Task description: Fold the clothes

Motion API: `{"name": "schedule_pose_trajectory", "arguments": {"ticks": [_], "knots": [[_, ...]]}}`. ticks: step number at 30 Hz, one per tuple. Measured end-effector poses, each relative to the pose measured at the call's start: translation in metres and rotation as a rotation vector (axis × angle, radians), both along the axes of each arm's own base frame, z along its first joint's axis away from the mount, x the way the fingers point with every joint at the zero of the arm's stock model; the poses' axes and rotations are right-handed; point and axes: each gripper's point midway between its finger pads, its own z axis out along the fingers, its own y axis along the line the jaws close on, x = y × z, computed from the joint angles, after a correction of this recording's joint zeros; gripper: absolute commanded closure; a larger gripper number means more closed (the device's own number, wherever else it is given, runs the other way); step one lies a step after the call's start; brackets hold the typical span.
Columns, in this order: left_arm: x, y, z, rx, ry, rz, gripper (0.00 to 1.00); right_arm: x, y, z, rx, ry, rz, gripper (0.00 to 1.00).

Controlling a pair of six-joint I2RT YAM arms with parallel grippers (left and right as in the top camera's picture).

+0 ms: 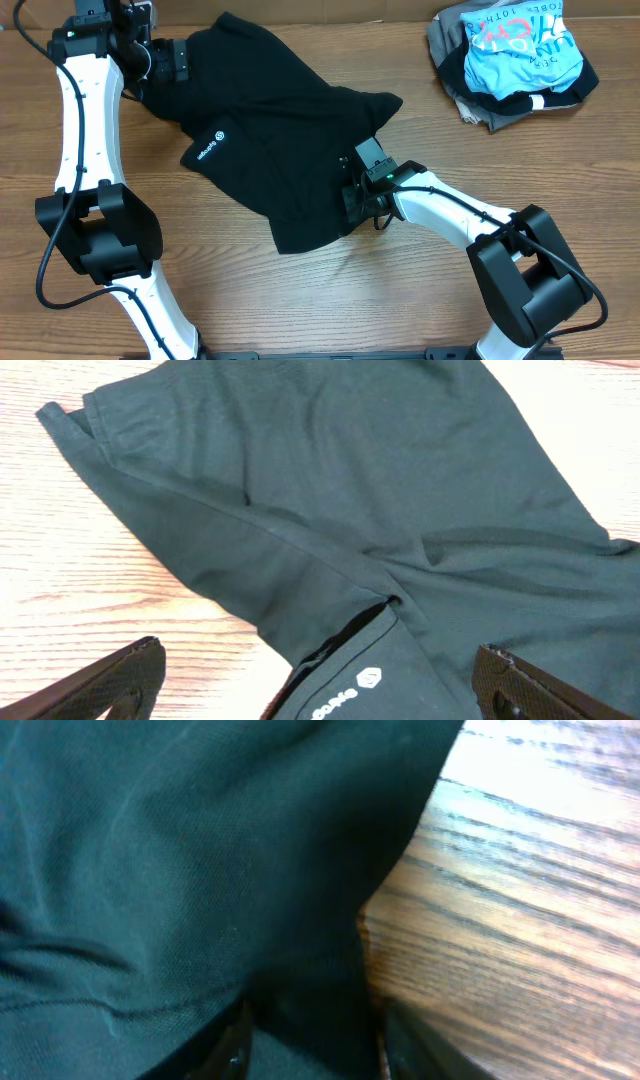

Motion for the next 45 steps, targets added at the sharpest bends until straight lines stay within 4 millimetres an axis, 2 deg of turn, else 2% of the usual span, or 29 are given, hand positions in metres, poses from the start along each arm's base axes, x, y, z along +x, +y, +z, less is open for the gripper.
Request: {"name": "schedule_pose_trajectory", "arguments": {"ticks": [10,15,19,29,41,45], "knots": [[0.000,0.001,0.000,0.006,0.002,0.004,0.00,0.000,-0.002,-0.003,0.005,0.017,-0.052,0.96],[-0.003,0.001,-0.002,0.006,0.015,0.005,0.00,0.001,-0.012,-0.004,0.010,0.049,-0.113,0.96],[-0.004,0.001,-0.002,0.007,0.018,0.005,0.00,0.003,-0.029,-0.005,0.020,0.096,-0.187,0.96],[-0.008,0.004,-0.005,0.021,0.042,0.014,0.00,0.018,-0.099,-0.005,0.037,0.181,-0.412,0.96],[-0.021,0.003,-0.012,0.019,0.101,0.017,0.00,0.054,-0.222,-0.003,0.070,0.101,-0.705,0.96],[-0.026,0.001,-0.016,0.015,0.124,0.015,0.00,0.057,-0.246,-0.003,0.082,0.083,-0.750,0.91]]}}
